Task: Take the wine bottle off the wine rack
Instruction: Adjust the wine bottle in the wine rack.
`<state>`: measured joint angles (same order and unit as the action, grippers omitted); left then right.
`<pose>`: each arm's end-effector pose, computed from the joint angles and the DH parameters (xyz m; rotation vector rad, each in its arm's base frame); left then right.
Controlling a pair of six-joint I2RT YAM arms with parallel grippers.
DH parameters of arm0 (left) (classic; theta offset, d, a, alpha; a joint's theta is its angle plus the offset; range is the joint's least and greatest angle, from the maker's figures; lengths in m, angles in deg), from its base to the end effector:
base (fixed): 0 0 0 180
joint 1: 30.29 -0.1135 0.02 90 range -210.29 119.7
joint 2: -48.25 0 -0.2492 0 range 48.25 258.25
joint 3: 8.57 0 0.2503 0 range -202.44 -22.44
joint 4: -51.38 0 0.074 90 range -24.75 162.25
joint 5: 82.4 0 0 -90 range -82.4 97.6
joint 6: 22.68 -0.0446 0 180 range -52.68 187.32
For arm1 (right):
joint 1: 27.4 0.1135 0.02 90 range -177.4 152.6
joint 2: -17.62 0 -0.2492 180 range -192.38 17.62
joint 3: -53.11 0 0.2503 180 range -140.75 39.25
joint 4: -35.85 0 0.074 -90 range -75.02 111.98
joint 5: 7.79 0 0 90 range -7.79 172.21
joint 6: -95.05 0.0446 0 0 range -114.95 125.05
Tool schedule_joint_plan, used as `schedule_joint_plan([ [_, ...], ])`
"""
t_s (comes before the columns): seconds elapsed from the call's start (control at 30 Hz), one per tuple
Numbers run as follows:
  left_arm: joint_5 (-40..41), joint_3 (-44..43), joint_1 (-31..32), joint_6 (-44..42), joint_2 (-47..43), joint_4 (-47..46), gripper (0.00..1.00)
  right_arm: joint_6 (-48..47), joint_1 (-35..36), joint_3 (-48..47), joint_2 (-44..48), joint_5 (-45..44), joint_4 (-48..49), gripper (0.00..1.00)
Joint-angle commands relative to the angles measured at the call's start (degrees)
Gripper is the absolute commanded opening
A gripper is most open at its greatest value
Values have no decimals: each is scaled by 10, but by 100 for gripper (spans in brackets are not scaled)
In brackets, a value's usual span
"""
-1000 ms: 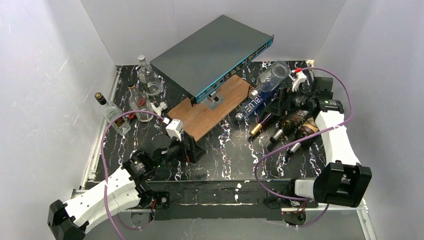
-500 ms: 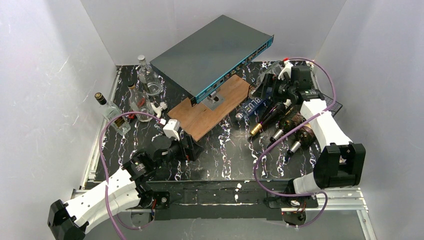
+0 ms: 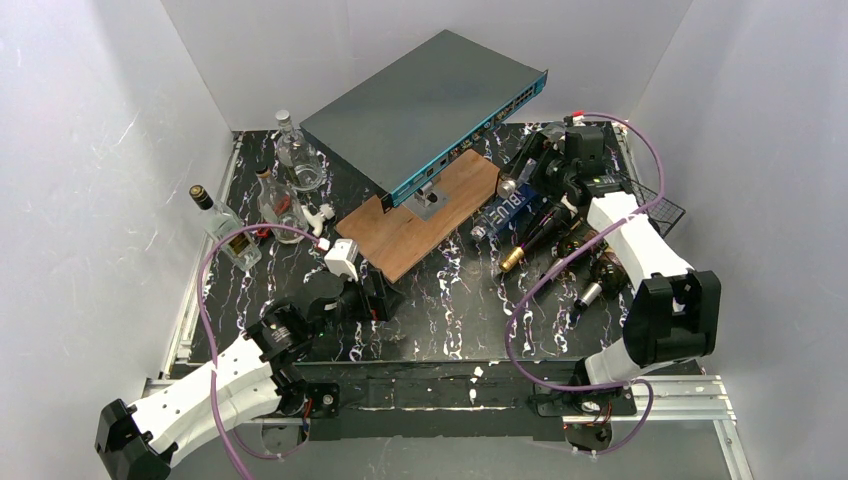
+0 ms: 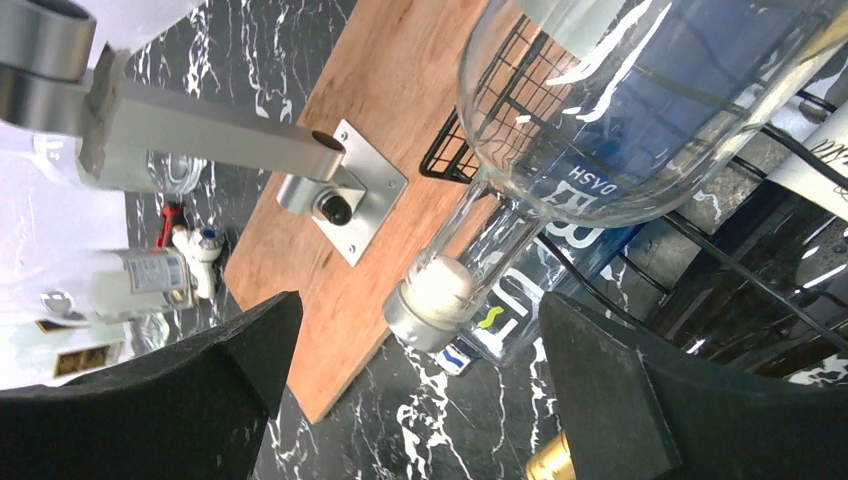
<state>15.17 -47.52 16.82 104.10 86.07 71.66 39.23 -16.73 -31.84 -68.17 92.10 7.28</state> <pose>0.1303 -0.1316 0.2325 0.0861 1.9963 -0.8508 0.3472 0.0732 0.3004 0.3301 2.1174 0.6482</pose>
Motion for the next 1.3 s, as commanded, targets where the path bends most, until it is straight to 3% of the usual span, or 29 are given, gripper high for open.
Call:
schedule_joint_plan([
  [0.0, 23, -6, 2, 3, -4, 11, 98, 50, 9, -14, -18, -43, 37, 99],
  [0.23, 30, -4, 2, 3, -12, 20, 98, 109, 10, 12, -37, -39, 60, 98],
  [0.3, 30, -5, 2, 6, -13, 20, 98, 135, 10, 31, -52, -16, 99, 83],
  [0.77, 36, -11, 2, 1, -7, 34, 98, 207, -6, 67, -55, -17, 131, 43],
  [1.03, 37, -15, 3, -5, -7, 38, 98, 208, -31, 87, -26, 25, 142, 11],
  [1.17, 37, -15, 2, -6, -11, 40, 98, 201, -42, 89, -10, 40, 140, 1],
  [1.27, 36, -16, 2, -7, -14, 40, 98, 190, -48, 89, 2, 51, 130, 1],
])
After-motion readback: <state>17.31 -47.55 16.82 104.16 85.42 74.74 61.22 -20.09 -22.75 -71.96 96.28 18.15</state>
